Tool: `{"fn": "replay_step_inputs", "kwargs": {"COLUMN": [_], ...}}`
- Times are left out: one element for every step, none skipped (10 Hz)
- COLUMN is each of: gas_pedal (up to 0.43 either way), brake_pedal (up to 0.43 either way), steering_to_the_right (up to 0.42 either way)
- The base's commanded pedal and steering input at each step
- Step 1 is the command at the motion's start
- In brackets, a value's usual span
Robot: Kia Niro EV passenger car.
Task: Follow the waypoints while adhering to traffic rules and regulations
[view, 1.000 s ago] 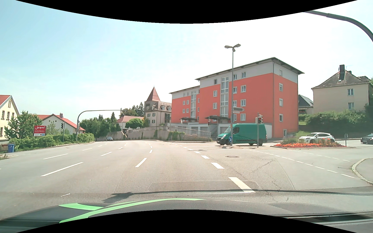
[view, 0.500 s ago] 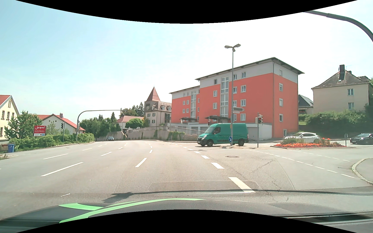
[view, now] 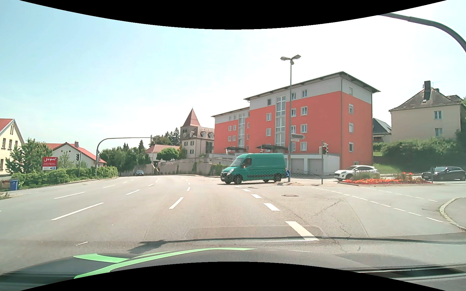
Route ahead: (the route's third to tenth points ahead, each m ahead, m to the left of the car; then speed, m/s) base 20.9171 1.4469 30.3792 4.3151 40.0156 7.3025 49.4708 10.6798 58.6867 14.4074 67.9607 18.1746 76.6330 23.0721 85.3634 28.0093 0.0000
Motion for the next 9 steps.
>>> {"fn": "replay_step_inputs", "kwargs": {"gas_pedal": [0.0,0.0,0.0,0.0,0.0,0.0,0.0,0.0,0.0], "brake_pedal": [0.262,0.262,0.262,0.262,0.262,0.262,0.262,0.262,0.262], "steering_to_the_right": [0.003,0.003,0.003,0.003,0.003,0.003,0.003,0.003,0.003]}}
